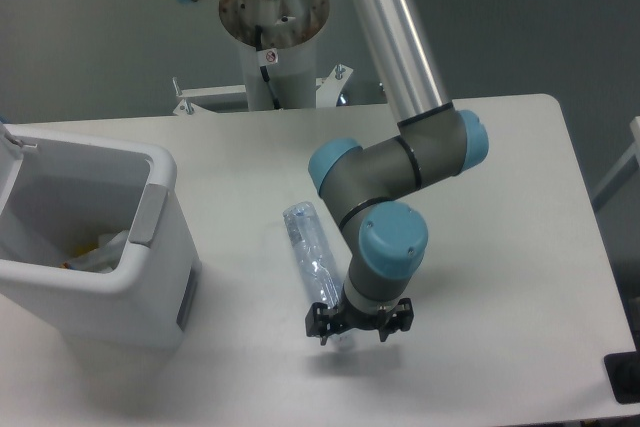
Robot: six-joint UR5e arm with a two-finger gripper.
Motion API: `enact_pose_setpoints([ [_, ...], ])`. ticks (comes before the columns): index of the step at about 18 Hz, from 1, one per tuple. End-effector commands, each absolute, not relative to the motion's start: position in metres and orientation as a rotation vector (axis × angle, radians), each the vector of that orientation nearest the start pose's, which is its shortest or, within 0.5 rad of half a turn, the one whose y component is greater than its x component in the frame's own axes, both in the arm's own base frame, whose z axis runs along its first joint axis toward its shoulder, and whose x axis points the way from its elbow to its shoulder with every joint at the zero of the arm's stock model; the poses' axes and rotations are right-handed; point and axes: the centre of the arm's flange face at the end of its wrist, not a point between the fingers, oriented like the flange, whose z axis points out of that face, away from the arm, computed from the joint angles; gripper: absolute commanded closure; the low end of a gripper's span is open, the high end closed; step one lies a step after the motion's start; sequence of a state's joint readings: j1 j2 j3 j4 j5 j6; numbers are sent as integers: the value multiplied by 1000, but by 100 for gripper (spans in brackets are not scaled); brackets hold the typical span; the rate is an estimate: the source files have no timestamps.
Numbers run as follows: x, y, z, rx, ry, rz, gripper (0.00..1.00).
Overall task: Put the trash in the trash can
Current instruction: 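Lower the gripper around the bottle and close on it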
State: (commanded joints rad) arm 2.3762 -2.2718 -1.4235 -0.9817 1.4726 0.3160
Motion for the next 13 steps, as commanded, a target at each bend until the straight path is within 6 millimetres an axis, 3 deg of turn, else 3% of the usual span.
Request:
enact_pose_setpoints([
  [4,-407,598,181,-2985,-739,-88,3],
  [8,-407,598,182,-2979,-766,-83,25],
  [13,-407,598,184,-2976,-768,-81,36],
])
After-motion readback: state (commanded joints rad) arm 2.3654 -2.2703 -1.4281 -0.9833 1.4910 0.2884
